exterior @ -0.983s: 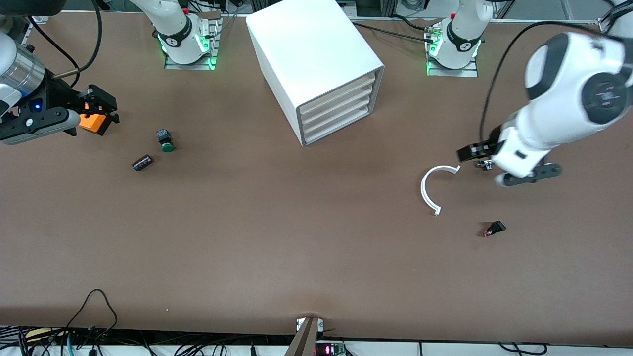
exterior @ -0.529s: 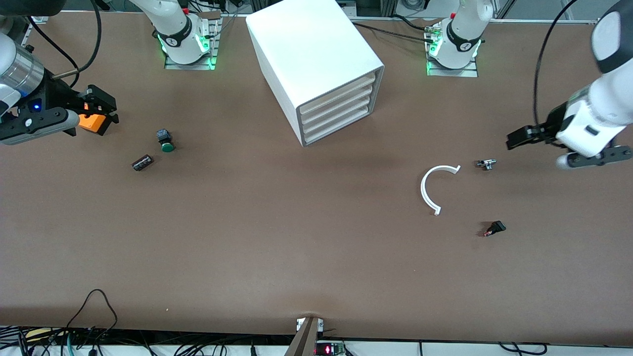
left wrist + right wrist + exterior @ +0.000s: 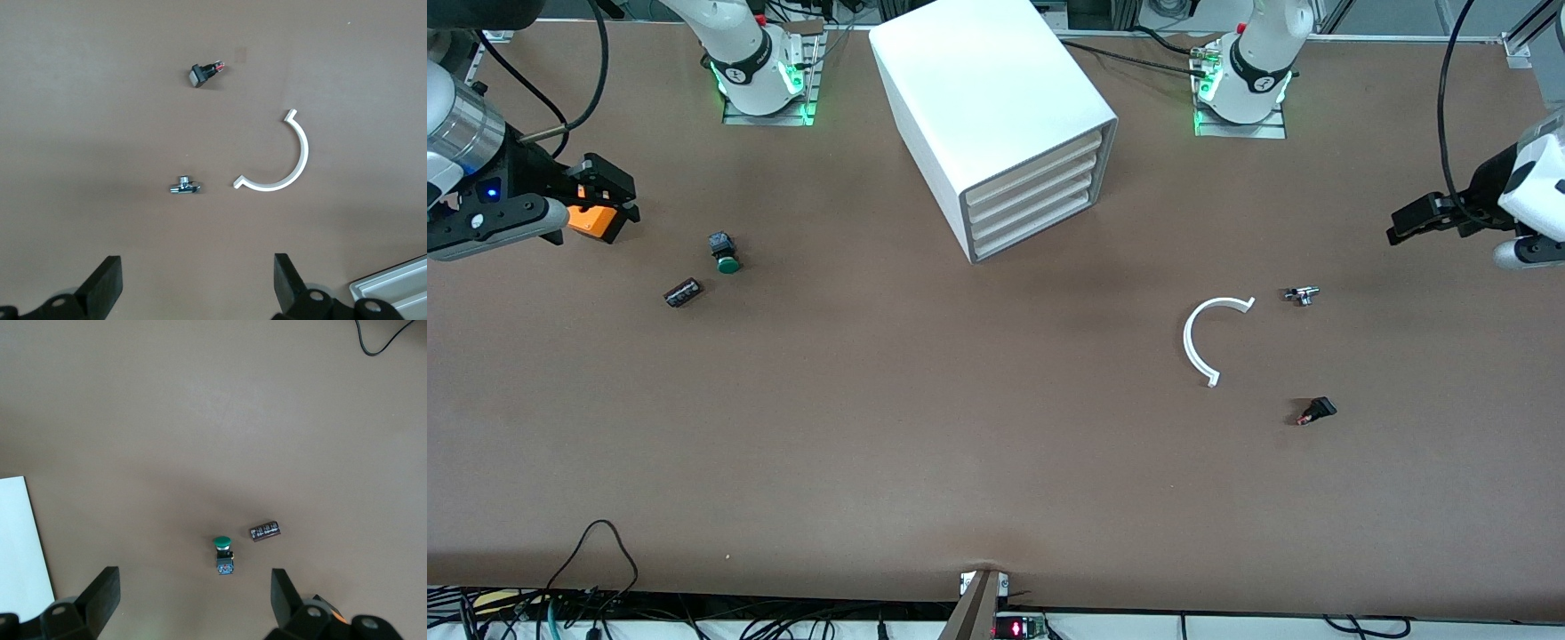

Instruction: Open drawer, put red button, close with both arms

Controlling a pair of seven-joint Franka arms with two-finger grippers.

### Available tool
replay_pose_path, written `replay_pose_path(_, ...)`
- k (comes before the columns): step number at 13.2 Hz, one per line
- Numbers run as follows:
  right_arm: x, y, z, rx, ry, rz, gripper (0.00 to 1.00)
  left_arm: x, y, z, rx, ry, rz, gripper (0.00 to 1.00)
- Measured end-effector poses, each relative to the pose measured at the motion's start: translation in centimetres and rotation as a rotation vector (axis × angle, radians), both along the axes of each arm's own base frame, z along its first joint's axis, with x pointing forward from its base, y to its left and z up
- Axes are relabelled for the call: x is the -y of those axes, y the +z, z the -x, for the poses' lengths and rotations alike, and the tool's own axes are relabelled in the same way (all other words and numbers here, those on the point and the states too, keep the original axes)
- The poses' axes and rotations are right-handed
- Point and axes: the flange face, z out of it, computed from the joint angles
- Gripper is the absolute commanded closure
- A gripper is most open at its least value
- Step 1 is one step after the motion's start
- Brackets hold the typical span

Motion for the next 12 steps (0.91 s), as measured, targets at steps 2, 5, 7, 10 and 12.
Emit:
replay_pose_path(2, 0.0, 0.0, 0.0, -0.001, 0.0, 0.0, 0.0, -0.2, 0.7, 0.4, 0.009, -0.002, -0.015, 0.0)
replay_pose_path(5, 0.0, -0.1, -0.1, -0.003, -0.001, 0.0, 0.0, -0.5, 2.0, 1.0, 0.027, -0.01, -0.066, 0.0)
replay_pose_path(7, 0.0, -0.2, -0.1, -0.004, -0.001, 0.0, 0.0, -0.5, 2.8, 1.4, 0.042, -0.014, -0.079, 0.0)
replay_pose_path(10, 0.0, -0.3, -0.1, -0.01, -0.001, 0.001, 0.0, 0.0, 3.5, 1.4, 0.058, -0.022, -0.08, 0.0)
replay_pose_path(12, 0.1, -0.4, 0.0, -0.016, -0.001, 0.001, 0.0, 0.6, 3.9, 1.4, 0.068, -0.035, -0.08, 0.0)
